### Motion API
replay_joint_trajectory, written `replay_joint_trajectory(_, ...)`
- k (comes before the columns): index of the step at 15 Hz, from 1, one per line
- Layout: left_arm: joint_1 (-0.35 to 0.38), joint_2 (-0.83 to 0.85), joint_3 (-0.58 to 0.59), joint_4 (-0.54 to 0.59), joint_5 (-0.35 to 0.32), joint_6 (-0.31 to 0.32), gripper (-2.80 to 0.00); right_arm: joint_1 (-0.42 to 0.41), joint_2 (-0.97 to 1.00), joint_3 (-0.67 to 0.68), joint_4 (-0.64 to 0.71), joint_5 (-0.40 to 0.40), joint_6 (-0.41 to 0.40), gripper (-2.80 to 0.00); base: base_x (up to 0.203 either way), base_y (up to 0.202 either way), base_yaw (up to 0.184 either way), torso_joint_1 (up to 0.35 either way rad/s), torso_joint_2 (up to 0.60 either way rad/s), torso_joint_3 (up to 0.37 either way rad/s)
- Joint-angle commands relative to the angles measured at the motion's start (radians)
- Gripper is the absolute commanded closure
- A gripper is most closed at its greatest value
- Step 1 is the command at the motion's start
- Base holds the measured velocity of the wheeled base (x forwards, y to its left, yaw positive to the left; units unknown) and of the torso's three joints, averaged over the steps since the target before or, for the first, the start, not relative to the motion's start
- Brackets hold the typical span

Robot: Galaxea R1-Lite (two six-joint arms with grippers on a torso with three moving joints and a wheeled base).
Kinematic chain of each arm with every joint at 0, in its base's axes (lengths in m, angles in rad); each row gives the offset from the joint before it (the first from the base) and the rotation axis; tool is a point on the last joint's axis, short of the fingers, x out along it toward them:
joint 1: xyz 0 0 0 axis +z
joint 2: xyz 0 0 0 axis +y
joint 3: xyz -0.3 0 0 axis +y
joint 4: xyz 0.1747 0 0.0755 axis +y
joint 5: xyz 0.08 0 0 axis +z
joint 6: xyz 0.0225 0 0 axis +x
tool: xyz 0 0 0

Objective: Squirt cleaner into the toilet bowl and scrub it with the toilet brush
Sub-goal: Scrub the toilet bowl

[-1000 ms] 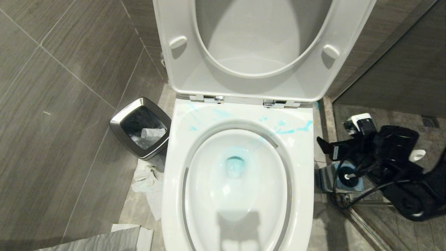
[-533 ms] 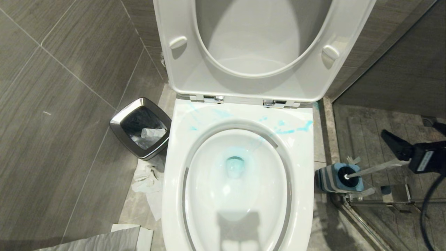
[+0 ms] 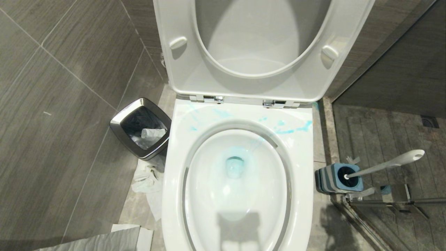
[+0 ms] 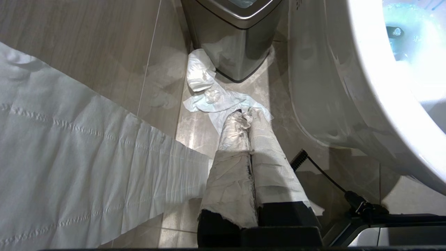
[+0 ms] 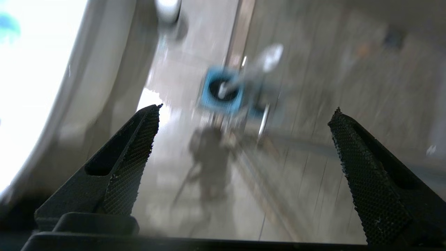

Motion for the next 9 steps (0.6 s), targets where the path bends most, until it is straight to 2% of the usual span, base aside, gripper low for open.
replay_joint_trajectory(1, 0.0, 0.0, 0.002, 0.0, 0.001, 0.0, 0.0, 0.001, 0.016, 0.033, 0.015, 0.006, 0.043, -2.8, 0.0, 0.0, 0.0, 0.0, 0.0, 0.0)
replay_joint_trajectory(5, 0.0, 0.0, 0.002, 0.0, 0.001, 0.0, 0.0, -0.004, 0.204, 0.13, -0.092, 0.006, 0.196, -2.8, 0.0, 0.0, 0.0, 0.0, 0.0, 0.0)
replay_joint_trajectory(9, 0.0, 0.0, 0.002, 0.0, 0.001, 0.0, 0.0, -0.16, 0.347, 0.232, -0.187, 0.115, 0.221, -2.8, 0.0, 0.0, 0.0, 0.0, 0.0, 0.0)
